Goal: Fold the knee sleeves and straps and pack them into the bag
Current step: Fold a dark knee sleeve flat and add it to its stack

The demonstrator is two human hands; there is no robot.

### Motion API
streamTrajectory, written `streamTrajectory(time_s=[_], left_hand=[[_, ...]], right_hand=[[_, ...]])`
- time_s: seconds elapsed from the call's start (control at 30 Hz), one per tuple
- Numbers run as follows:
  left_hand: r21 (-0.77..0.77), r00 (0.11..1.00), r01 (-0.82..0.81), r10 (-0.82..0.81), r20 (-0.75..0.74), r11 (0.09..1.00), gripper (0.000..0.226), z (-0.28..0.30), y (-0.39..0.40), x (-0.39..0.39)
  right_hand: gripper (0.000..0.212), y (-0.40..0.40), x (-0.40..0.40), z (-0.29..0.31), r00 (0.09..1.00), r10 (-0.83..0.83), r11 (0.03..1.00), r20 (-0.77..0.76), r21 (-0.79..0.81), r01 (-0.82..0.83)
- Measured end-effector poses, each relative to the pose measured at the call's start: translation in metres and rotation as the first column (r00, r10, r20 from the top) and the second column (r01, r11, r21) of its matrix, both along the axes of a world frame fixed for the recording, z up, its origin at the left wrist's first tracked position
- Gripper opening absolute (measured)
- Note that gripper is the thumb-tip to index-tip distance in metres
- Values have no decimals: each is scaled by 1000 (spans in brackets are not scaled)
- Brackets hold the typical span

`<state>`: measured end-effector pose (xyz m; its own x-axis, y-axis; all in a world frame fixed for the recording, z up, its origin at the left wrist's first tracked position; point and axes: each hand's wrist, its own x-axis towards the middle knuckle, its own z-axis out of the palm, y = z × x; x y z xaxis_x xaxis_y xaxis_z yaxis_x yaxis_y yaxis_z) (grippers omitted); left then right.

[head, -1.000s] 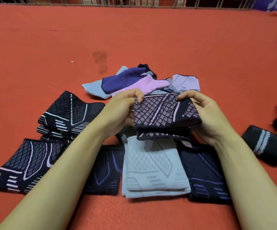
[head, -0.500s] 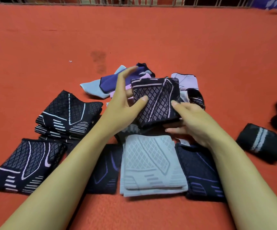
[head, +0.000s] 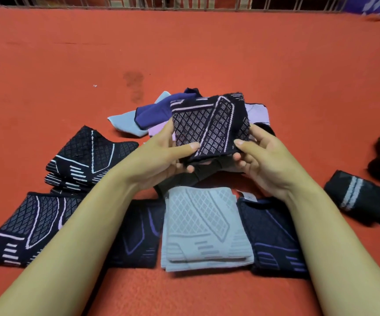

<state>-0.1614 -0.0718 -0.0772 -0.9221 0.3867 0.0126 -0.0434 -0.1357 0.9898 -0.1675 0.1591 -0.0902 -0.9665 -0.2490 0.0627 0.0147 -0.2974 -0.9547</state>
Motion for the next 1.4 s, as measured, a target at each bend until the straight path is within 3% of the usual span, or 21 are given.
streamTrajectory(time_s=[0.13,0.23,0.37,0.53,0.63,0.7,0.8,0.93,1.1,1.3,1.4], left_hand=[[-156,992,-26,6,-122,987,28,7,-10,0],[-313,973,-66,-7,-229,948,45,21,-22,11],[-331,927,-246,122,-354,911,37,31,-38,28],[-456,883,-352,127,-452,817,64,35,-66,54],[-478,900,-368,176,-400,798,64,41,-91,71],[-482,930,-334,200,-309,810,59,41,-111,80],[-414,960,-280,245,-137,866,55,39,-137,88],[-399,956,-292,274,-103,869,51,40,-172,100],[-524,925,-379,317,-207,763,36,41,-218,122],[-678,909,-418,280,-310,605,24,19,-264,133],[-747,863,-498,162,-479,440,31,2,-273,132]], right_hand=[[33,0,-2,6,1000,-17,998,-10,-60,17],[28,-3,3,14,998,33,999,-49,-1,-33],[24,-11,14,20,992,85,996,-92,24,-83],[58,-32,30,19,932,88,923,-350,381,56],[62,-53,39,14,885,267,800,-382,600,18],[60,-65,46,14,826,330,709,-458,697,103],[60,-85,59,17,770,359,714,-528,687,138],[57,-117,70,13,718,394,698,-574,695,172],[51,-169,73,17,684,472,659,-556,738,144],[57,-219,67,14,598,652,437,-467,875,207],[59,-230,67,11,560,701,372,-441,897,239]])
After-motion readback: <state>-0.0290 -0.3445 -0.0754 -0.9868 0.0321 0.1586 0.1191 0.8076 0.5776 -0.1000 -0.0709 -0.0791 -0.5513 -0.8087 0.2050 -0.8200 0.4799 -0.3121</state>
